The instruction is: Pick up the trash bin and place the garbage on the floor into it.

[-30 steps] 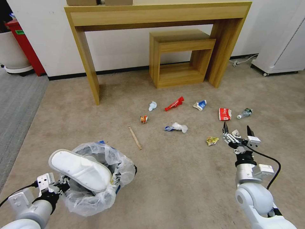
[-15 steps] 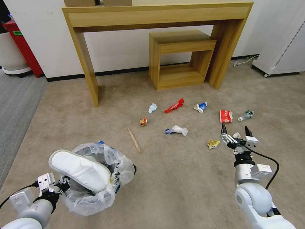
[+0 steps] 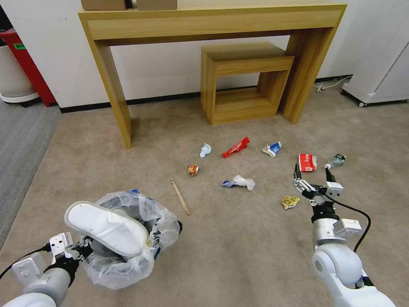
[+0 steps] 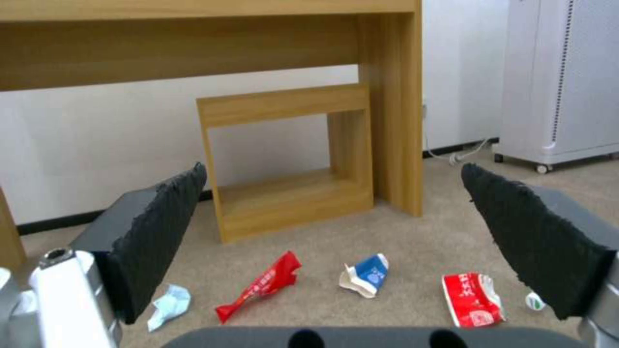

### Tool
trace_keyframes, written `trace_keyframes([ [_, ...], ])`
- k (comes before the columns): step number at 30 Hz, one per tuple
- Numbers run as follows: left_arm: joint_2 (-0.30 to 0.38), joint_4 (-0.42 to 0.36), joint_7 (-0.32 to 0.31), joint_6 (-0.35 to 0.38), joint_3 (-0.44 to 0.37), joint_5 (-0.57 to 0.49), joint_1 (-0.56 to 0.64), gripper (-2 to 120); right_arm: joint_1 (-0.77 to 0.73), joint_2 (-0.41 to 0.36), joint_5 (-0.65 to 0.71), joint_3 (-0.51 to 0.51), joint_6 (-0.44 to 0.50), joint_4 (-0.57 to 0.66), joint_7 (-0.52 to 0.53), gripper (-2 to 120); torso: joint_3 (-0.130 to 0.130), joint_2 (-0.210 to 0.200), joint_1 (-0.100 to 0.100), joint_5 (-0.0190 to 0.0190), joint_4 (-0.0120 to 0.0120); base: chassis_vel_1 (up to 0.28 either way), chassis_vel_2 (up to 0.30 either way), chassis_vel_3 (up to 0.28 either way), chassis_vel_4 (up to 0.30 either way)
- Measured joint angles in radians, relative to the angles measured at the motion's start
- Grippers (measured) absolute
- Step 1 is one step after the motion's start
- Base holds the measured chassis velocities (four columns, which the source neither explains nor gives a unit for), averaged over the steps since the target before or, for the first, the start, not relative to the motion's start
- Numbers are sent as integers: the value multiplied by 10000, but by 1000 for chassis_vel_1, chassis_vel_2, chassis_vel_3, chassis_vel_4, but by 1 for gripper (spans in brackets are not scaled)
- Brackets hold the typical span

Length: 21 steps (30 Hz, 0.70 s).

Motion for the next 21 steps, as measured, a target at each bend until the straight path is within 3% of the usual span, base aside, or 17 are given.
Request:
trace_keyframes([
  [21,-66,71,-31,-41,-5,-110,-43,0,134,29,103,-120,71,-154,6,100,-1,0,0,0,-1,-10,9,12,-10],
])
